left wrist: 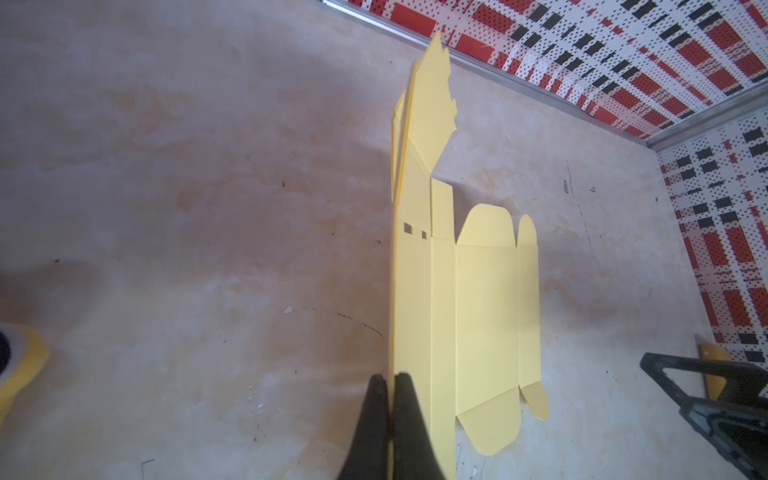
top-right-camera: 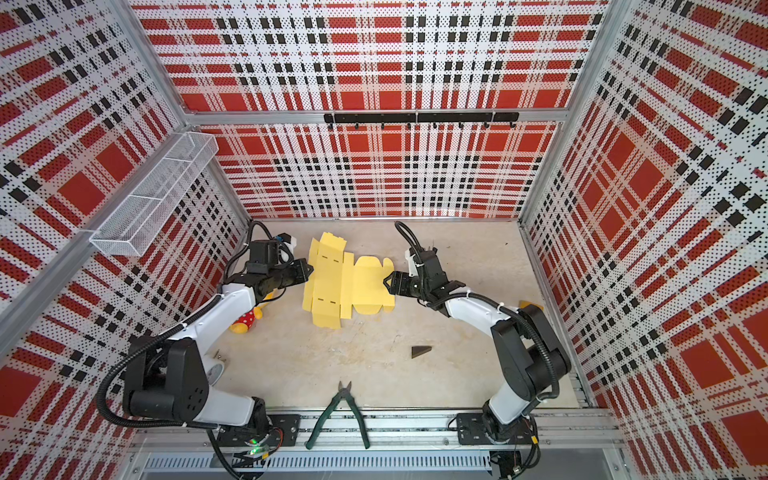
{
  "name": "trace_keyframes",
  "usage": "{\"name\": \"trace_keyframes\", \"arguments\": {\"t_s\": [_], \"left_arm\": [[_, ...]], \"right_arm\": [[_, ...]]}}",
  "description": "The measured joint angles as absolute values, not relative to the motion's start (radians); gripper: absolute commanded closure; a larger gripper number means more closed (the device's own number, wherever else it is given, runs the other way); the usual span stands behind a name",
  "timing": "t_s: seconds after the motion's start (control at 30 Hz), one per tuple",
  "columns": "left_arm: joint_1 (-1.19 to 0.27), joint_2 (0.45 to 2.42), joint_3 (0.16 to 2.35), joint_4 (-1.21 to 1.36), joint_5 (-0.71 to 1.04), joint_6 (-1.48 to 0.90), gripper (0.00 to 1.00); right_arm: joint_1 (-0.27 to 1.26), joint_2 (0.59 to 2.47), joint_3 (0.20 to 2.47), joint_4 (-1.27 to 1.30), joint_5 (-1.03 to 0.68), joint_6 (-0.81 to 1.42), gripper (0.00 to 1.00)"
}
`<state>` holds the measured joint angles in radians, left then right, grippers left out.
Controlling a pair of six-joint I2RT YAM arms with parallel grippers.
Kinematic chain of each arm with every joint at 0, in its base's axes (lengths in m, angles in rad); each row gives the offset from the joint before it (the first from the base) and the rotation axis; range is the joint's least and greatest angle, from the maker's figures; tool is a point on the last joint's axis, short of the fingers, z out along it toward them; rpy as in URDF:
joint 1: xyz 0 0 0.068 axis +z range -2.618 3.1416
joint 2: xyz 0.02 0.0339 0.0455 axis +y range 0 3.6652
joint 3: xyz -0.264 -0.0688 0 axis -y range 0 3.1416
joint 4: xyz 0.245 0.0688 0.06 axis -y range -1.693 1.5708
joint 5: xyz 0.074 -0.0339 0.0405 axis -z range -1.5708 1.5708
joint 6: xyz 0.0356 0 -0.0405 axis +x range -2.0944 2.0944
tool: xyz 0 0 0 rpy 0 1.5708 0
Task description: Fold the paper box
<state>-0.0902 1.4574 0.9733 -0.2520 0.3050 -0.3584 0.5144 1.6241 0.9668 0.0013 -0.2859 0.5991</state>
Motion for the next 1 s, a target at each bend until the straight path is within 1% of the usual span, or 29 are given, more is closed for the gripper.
{"name": "trace_keyframes", "arguments": {"t_s": [0.23, 0.47, 0.6, 0.73, 0.77, 0.9, 1.0], "left_arm": [[-0.088, 1.458, 0.916, -0.188, 0.353, -0.421, 1.0], [-0.106, 1.47, 0.934, -0.184, 0.441, -0.294, 1.0], [-0.165, 1.495, 1.06, -0.29, 0.409, -0.11, 1.0], [-0.278, 1.539, 1.234, -0.417, 0.333, 0.132, 1.0], [-0.312, 1.549, 1.267, -0.445, 0.312, 0.193, 0.99], [-0.426, 1.583, 1.333, -0.535, 0.227, 0.389, 0.98], [-0.472, 1.621, 1.366, -0.588, 0.176, 0.494, 0.98]], "right_arm": [[0.513, 1.636, 0.97, -0.016, -0.283, 0.599, 0.25], [0.498, 1.645, 0.979, -0.042, -0.286, 0.593, 0.24], [0.494, 1.645, 1.015, -0.073, -0.289, 0.569, 0.25], [0.493, 1.645, 1.058, -0.081, -0.305, 0.543, 0.25], [0.493, 1.644, 1.063, -0.08, -0.31, 0.538, 0.24], [0.493, 1.629, 1.066, -0.093, -0.316, 0.491, 0.24], [0.493, 1.589, 1.077, -0.144, -0.309, 0.432, 0.24]]}}
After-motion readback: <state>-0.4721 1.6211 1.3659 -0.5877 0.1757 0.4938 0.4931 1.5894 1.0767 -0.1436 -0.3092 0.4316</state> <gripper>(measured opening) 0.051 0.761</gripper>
